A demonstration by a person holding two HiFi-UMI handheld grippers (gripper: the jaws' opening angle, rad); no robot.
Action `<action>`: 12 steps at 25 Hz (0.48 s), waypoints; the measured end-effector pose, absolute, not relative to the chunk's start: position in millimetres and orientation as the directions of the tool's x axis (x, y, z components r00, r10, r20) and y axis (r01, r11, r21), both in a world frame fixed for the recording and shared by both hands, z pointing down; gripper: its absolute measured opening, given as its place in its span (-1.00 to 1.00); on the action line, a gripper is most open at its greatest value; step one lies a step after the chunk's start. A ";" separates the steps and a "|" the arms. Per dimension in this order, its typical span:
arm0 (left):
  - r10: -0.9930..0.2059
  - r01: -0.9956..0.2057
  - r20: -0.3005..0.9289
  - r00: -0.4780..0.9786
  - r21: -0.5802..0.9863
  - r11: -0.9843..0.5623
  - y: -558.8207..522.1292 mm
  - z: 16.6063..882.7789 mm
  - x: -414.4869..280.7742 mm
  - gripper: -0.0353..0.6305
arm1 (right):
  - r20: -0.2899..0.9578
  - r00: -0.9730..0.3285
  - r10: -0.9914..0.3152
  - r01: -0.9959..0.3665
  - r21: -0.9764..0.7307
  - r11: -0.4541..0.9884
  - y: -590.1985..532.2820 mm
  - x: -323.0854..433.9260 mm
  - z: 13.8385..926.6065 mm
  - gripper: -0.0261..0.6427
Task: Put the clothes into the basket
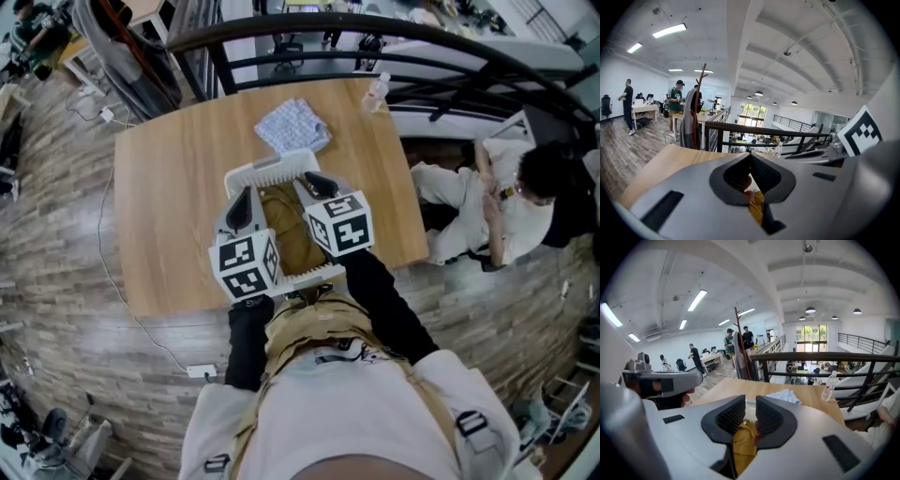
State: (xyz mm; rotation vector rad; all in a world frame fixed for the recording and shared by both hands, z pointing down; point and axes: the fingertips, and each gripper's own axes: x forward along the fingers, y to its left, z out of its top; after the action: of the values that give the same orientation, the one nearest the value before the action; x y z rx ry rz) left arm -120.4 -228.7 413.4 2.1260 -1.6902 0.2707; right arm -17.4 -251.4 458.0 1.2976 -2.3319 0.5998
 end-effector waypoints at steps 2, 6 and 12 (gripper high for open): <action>-0.891 -0.964 0.380 0.250 0.188 -0.191 -231.0 404.2 -115.5 -0.89 | 0.473 -0.494 -0.729 -0.864 -0.172 0.474 -255.2 -13.6 435.1 -0.78; -0.902 -0.965 0.355 0.246 0.179 -0.193 -235.4 390.5 -111.6 -0.89 | 0.356 -0.510 -0.783 -0.859 -0.160 0.486 -259.7 -9.5 395.4 -0.85; -0.922 -0.968 0.309 0.234 0.164 -0.190 -238.0 368.0 -111.0 -0.89 | 0.209 -0.524 -0.826 -0.852 -0.132 0.507 -259.1 -8.1 346.2 -0.85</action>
State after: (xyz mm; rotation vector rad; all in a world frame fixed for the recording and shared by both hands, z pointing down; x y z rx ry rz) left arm -111.0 -238.0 368.0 2.1912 -1.7541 0.2013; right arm -8.1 -259.1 346.2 1.4671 -2.6221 0.3318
